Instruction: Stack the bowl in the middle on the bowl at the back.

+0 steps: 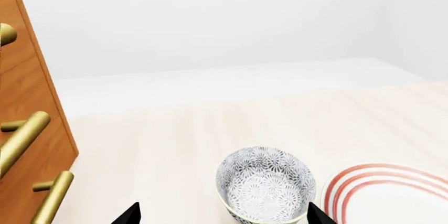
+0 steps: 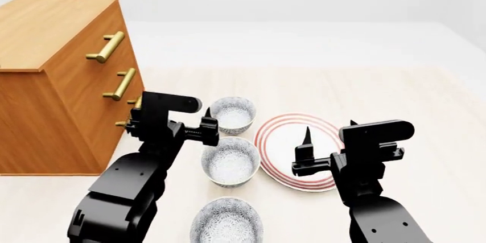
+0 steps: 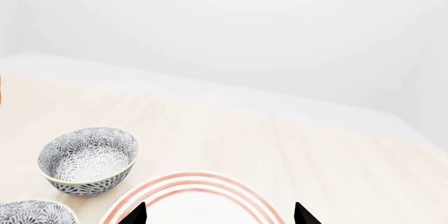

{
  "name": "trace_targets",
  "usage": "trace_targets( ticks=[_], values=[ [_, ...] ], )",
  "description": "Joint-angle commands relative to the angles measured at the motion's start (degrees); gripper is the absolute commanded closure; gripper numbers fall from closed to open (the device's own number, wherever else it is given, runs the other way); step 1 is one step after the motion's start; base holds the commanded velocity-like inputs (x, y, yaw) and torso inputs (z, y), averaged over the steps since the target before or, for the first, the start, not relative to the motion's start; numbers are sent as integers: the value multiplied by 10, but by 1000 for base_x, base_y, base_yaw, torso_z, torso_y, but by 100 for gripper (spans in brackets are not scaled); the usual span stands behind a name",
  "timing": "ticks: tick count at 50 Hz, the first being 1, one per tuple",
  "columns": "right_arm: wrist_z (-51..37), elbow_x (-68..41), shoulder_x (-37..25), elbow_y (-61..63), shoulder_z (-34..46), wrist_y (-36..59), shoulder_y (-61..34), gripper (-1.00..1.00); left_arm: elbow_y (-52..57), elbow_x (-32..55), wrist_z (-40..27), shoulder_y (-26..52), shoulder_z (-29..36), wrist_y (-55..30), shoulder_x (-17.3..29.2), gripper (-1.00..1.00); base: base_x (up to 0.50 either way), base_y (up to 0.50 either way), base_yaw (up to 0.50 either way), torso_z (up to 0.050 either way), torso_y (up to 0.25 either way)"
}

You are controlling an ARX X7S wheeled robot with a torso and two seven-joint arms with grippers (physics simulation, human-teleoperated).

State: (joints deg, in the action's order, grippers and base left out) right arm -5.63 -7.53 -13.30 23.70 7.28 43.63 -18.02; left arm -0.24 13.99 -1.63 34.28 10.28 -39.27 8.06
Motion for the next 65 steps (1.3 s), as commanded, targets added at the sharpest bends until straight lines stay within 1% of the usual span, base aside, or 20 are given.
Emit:
trace_targets(
  ticks=[1,7,11,15,18,23,32,39,48,55,65],
  values=[
    [-9,4,-2,-4,6,5,-6,-100,-46,18,5,41,4,-60,-4,-100,0,0,0,0,16],
    [-13,3,-2,-1,4,5,-1,-100,-95,27,15,63,6,-80,-5,-100,0,0,0,0,0],
    [-15,2,-5,7,2,8,5,-100,-133,33,15,84,10,-124,-7,-100,0,0,0,0,0],
    [-15,1,-6,5,3,4,9,-100,-136,45,25,84,19,-166,-4,-100,0,0,0,0,0],
    [-15,0,-8,4,2,0,14,-100,-149,50,34,83,25,-177,-2,-100,0,0,0,0,0],
    [-15,-2,-17,19,-2,4,28,-100,-191,54,49,91,29,-172,-2,-100,0,0,0,0,0],
    [-16,-2,-19,12,2,7,23,-100,-225,60,64,98,38,-175,-4,-100,0,0,0,0,0],
    [-18,1,-16,-6,10,2,15,-100,-242,62,64,102,42,-172,-8,-100,0,0,0,0,0],
    [-16,-11,-30,32,-10,6,48,-100,-253,65,61,102,48,-173,-12,-100,0,0,0,0,0],
    [-16,-15,-33,35,-15,5,54,-100,-277,64,59,108,51,-168,-16,-100,0,0,0,0,0],
    [-16,-21,-35,37,-17,7,58,-100,-352,59,65,126,59,-134,-32,-100,0,0,0,0,0]
  ],
)
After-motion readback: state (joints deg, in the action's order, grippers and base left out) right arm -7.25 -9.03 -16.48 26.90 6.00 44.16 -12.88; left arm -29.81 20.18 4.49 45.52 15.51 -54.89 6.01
